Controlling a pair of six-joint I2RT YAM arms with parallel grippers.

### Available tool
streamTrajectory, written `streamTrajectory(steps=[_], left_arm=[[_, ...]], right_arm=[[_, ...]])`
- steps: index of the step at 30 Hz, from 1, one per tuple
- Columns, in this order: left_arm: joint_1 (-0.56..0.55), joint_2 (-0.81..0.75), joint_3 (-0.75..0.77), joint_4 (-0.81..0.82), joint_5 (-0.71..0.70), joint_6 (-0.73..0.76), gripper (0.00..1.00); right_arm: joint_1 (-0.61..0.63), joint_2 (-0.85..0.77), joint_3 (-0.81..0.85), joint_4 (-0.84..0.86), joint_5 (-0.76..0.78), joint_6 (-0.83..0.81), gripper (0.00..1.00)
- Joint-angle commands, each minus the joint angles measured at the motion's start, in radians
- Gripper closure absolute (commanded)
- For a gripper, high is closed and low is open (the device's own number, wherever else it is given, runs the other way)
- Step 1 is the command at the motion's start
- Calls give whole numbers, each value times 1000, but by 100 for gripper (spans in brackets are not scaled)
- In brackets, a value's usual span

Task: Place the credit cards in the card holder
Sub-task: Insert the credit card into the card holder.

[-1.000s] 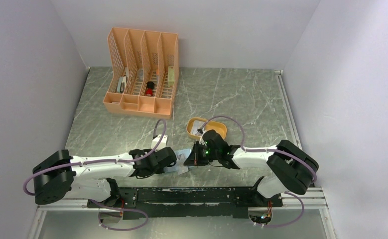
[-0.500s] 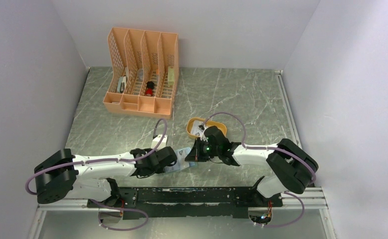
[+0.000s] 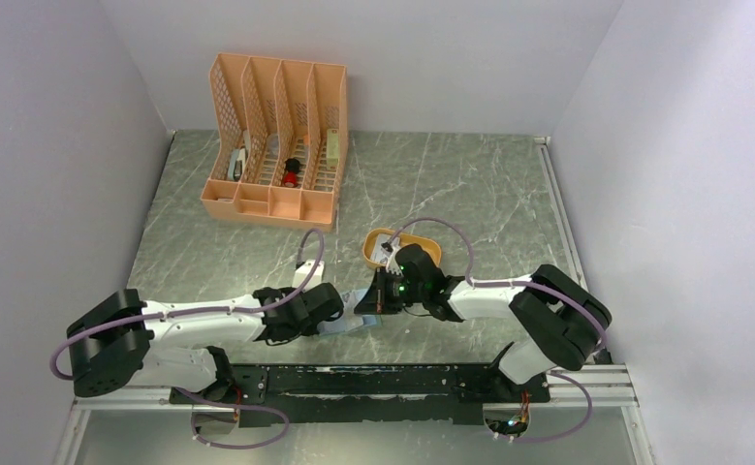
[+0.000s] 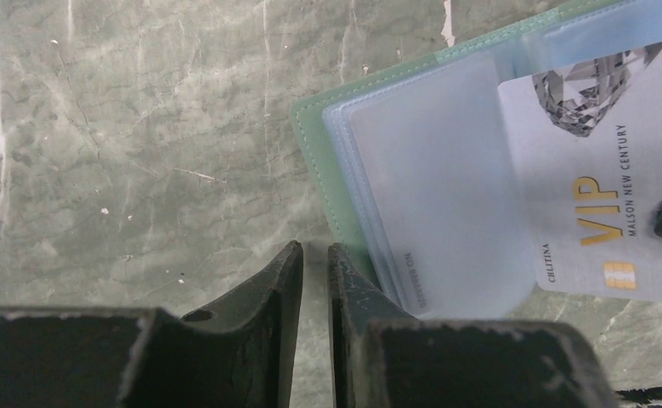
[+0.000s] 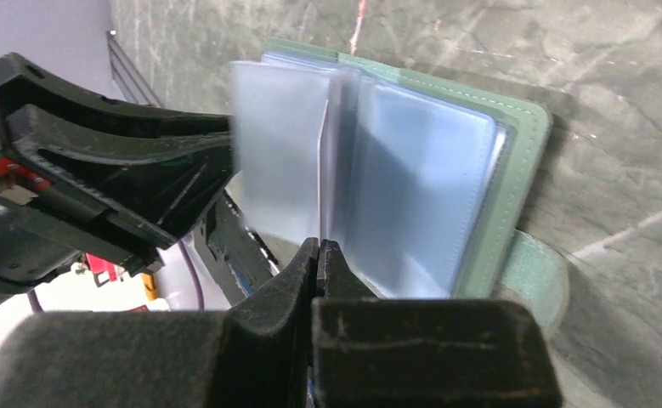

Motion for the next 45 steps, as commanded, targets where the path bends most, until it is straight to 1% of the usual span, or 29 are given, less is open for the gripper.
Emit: streamTrajectory(steps=[1, 13, 27, 45], left_arm=[[7, 13, -6, 33, 10, 19, 78], [6, 29, -7, 58, 29, 31, 78], [7, 46, -27, 90, 53, 31, 79], [7, 75, -36, 121, 75, 30, 80]], right_arm=[[-4, 1, -12, 88, -39, 21, 100], [-4, 41, -18, 93, -32, 27, 100], [-4, 60, -51, 179, 39, 16, 100], [-1, 112, -63, 248, 5, 50, 100]])
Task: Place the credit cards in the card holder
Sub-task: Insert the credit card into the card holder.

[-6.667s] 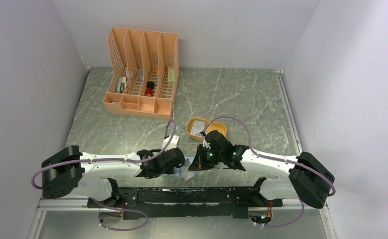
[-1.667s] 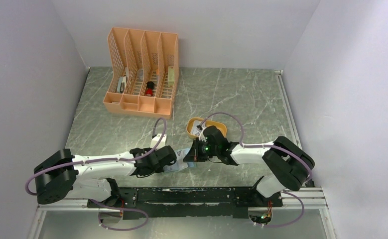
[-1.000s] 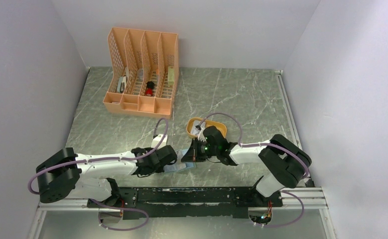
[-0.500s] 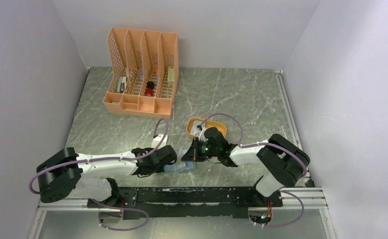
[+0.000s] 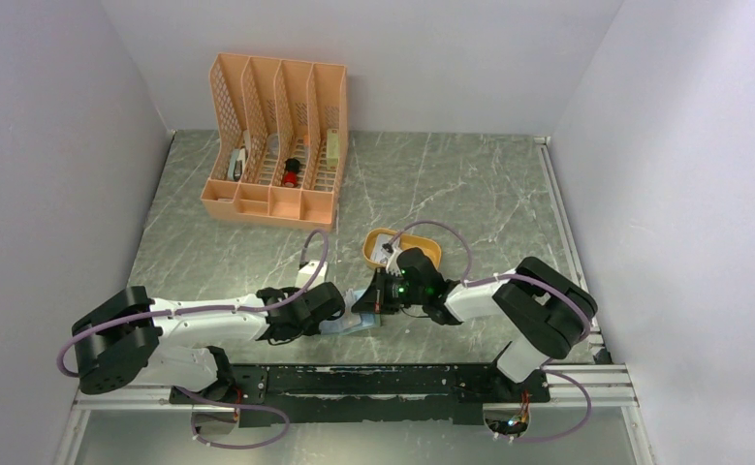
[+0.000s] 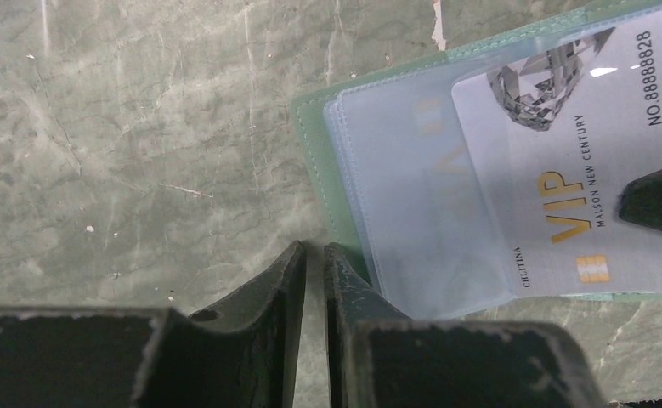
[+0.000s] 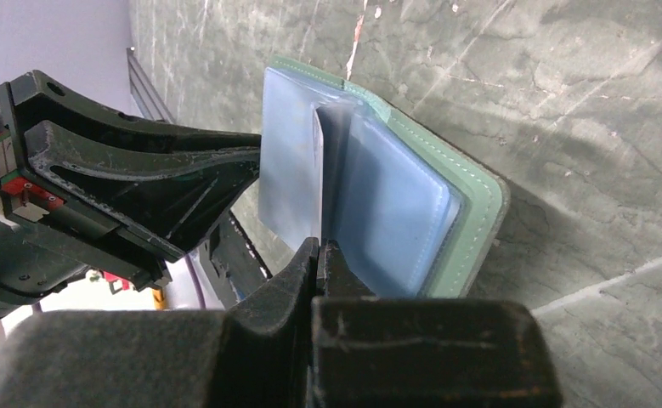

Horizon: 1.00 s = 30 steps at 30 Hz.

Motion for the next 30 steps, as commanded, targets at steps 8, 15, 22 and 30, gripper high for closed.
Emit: streamTrajectory(steps=[8, 15, 22, 30], left_arm=[[3, 40, -34, 75, 73, -15, 81], [4, 37, -40, 76, 80, -22, 82], [3, 31, -49, 82, 89, -25, 83], [3, 27, -53, 90, 99, -28, 84]], right_arm=[[8, 76, -58, 129, 5, 78, 100], [9, 65, -106, 193, 75, 149, 100], [8, 16, -128, 179, 132, 168, 100], [8, 16, -135, 196, 138, 200, 100]])
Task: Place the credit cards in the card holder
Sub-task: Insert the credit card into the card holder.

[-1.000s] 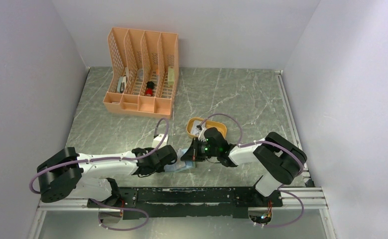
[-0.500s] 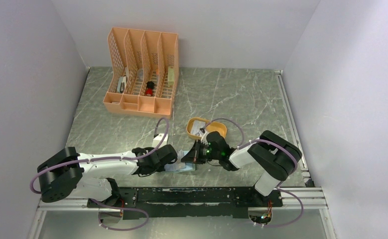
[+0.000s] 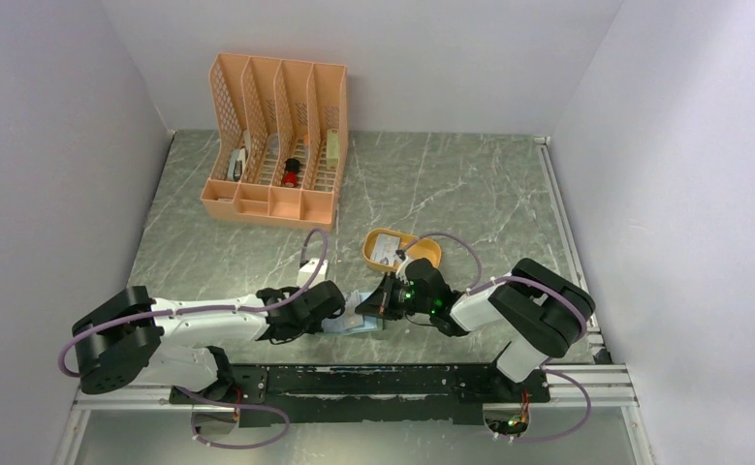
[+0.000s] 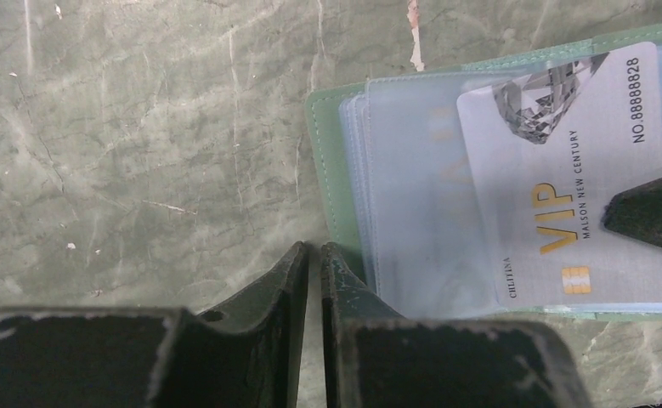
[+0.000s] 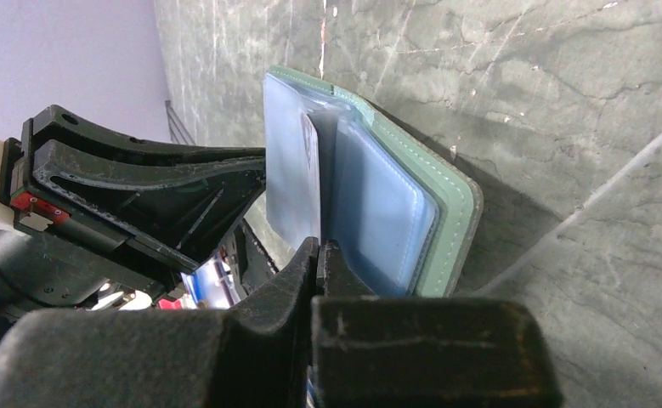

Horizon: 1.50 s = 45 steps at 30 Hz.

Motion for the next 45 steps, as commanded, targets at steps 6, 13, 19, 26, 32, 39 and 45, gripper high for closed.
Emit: streamTrajectory(steps=[6, 13, 19, 26, 32, 39, 45], left_arm=[[-2, 23, -49, 45, 117, -29, 85], [-3, 20, -72, 77, 154, -44, 88], [-4, 10, -80, 80, 162, -49, 90], [-3, 7, -82, 83, 166, -51, 91], [-7, 4, -90, 107, 186, -56, 95], [-25, 10, -93, 122, 196, -72, 95], [-36, 17, -95, 119, 192, -87, 95]], right_arm=[[7, 17, -24, 16, 63, 31, 100], [31, 47, -29, 46, 87, 61, 100], [34, 26, -54, 47, 134, 90, 100], [34, 11, -62, 33, 154, 90, 100], [43, 26, -60, 42, 161, 104, 100], [71, 37, -55, 58, 193, 137, 100], [85, 31, -53, 36, 208, 135, 100]])
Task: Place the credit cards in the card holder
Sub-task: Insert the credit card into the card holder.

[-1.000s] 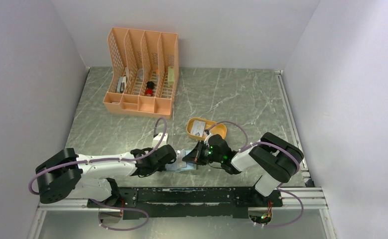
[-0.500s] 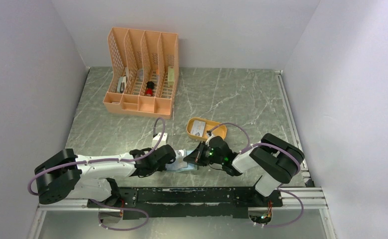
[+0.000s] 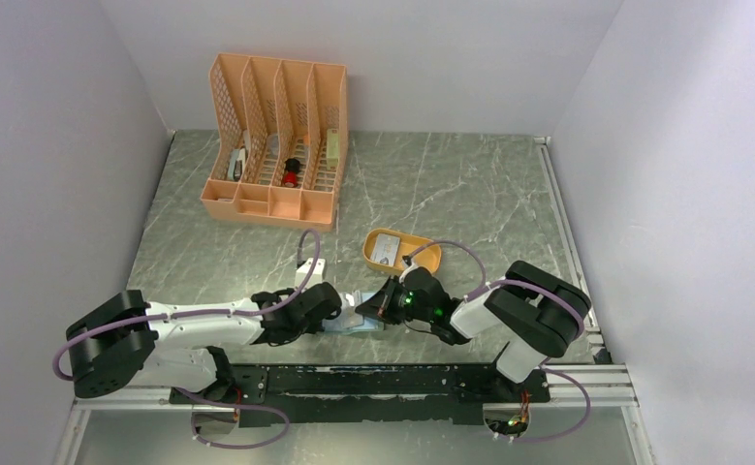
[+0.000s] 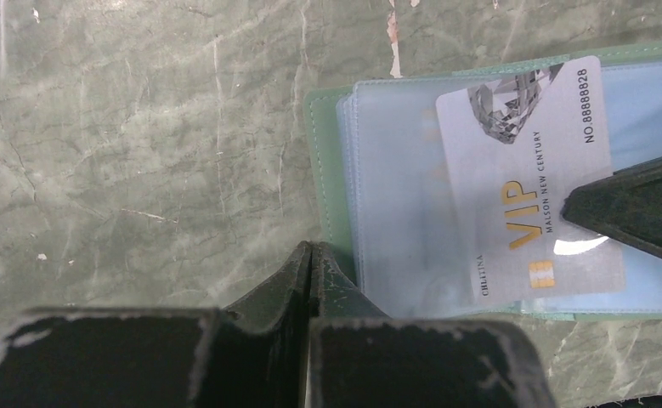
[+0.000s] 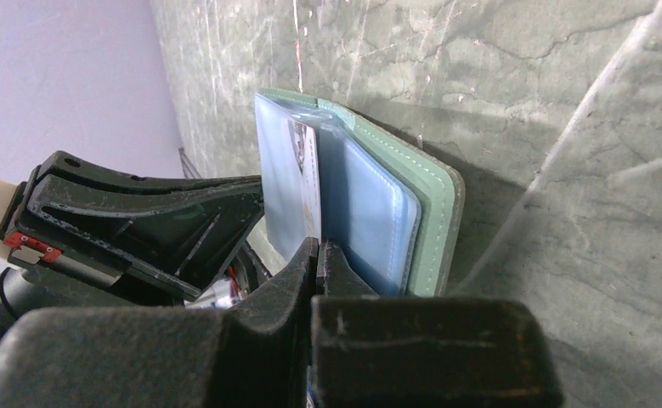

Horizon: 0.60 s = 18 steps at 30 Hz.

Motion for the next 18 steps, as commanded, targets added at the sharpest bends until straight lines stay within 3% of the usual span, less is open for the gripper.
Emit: streamTrajectory(steps=[1, 18], left_arm=[[-32, 46, -46, 31, 178, -68, 95], [-34, 33, -57, 32, 179, -81, 95]], right_arm=[[22, 6, -9, -46, 66, -6, 100], [54, -20, 13, -116, 84, -76, 100]])
